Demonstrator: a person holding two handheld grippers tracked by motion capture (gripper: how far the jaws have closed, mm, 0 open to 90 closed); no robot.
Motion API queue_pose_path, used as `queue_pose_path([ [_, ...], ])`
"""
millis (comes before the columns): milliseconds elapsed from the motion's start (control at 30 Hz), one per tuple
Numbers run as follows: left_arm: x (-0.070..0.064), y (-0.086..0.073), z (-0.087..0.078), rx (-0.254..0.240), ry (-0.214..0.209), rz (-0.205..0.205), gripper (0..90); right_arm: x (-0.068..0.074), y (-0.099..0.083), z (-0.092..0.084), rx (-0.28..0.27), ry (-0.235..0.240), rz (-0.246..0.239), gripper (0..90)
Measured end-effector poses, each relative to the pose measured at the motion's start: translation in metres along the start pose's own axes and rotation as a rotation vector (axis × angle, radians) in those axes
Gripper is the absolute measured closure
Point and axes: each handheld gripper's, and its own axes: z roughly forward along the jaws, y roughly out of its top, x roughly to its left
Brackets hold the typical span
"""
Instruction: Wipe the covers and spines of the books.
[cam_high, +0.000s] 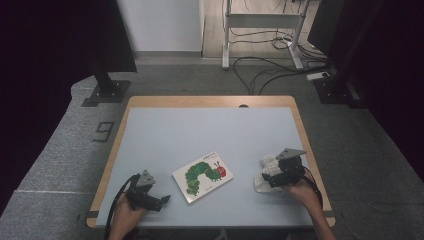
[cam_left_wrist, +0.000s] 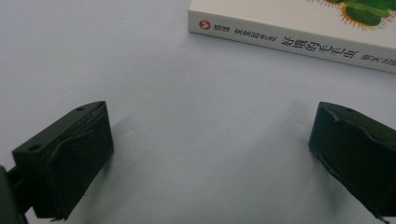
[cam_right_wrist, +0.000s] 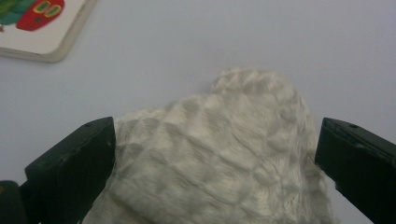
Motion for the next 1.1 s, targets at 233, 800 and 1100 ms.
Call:
queue_pose_path([
  [233,0.0,0.0,0.0,0.0,0.001,0.0,0.0,-0.005,-0.013,0.014,0.033,0.038,0.034,6.4],
  [800,0.0,0.0,0.0,0.0,0.001,0.0,0.0,0.011,-0.012,0.004,0.019,0.109,-0.007,56.9],
  [1100,0.0,0.0,0.0,0.0,0.001,0.0,0.0,0.013,-0.007,-0.001,0.025,0.113,-0.001,57.9],
])
